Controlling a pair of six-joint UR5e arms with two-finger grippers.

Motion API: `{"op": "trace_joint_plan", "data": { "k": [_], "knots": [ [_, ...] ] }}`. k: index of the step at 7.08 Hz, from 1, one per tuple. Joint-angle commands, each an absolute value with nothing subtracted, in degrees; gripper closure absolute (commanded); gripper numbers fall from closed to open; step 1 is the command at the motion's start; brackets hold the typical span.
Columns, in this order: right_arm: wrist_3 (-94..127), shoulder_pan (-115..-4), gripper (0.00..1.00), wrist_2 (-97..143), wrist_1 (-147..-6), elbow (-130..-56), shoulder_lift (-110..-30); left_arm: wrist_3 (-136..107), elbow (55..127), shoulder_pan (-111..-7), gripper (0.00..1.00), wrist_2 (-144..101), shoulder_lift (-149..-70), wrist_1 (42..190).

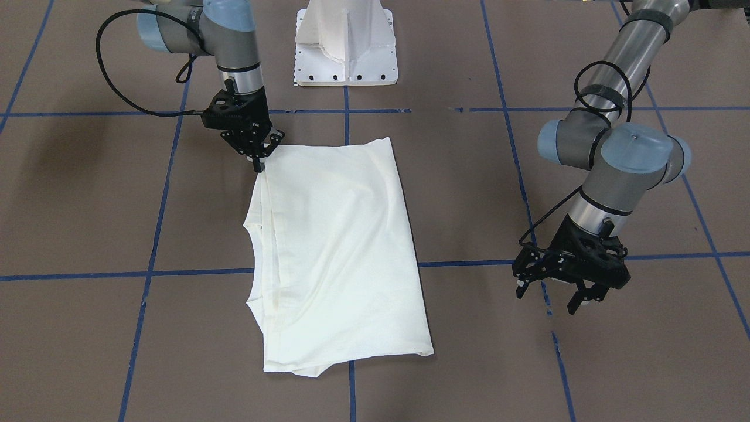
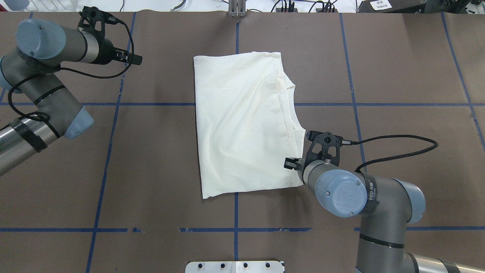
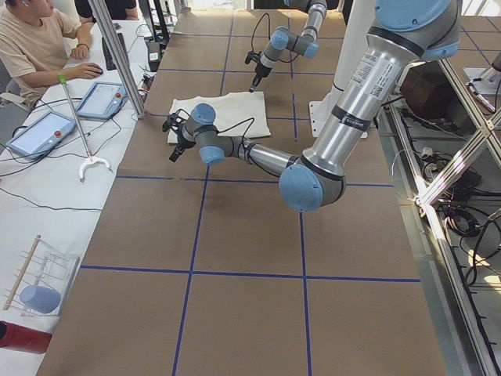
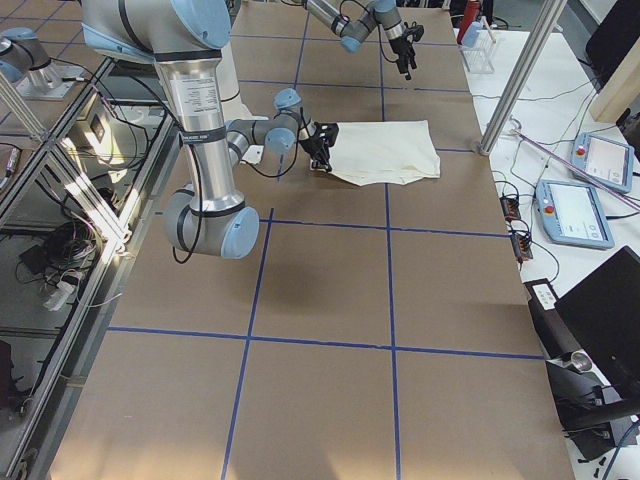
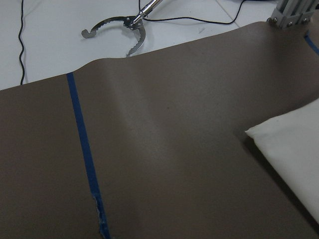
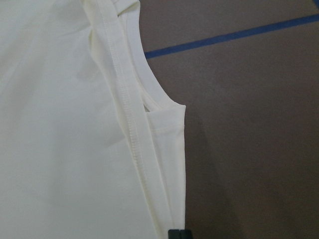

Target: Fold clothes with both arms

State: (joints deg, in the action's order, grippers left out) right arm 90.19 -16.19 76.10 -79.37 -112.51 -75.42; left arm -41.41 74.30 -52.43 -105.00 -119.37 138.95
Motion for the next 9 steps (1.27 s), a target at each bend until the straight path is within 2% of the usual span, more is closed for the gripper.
{"op": "trace_joint_plan", "data": {
  "k": [1, 2, 4, 6, 7, 8, 9],
  "knots": [
    [90.5, -14.4, 0.0, 74.4, -78.7, -117.3, -80.2, -45.4, 77.3, -50.4, 0.0, -105.1, -119.4, 138.2],
    [90.4, -14.6, 0.0, 74.9, -74.7, -119.0, -81.6, -51.0, 80.5, -48.6, 0.0, -107.5, -118.9, 137.2],
    [90.5, -14.8, 0.0, 78.0, -56.1, -119.8, -91.3, -63.6, 92.1, -40.7, 0.0, -107.4, -116.4, 131.3],
    [91.1, -15.7, 0.01, 78.1, -56.0, -120.9, -92.5, -78.4, 102.9, -27.6, 0.0, -98.1, -112.4, 128.5],
    [92.5, -16.6, 0.02, 78.1, -56.1, -120.9, -92.5, -86.5, 105.1, -21.5, 0.0, -92.7, -110.1, 128.5],
    [93.0, -17.0, 0.02, 78.1, -56.1, -120.9, -92.5, -95.5, 105.0, -16.7, 0.14, -86.9, -109.8, 128.5],
    [93.1, -17.1, 0.02, 78.1, -56.1, -120.9, -92.5, -102.7, 104.1, -13.2, 0.33, -83.4, -109.7, 128.5]
  ]
}}
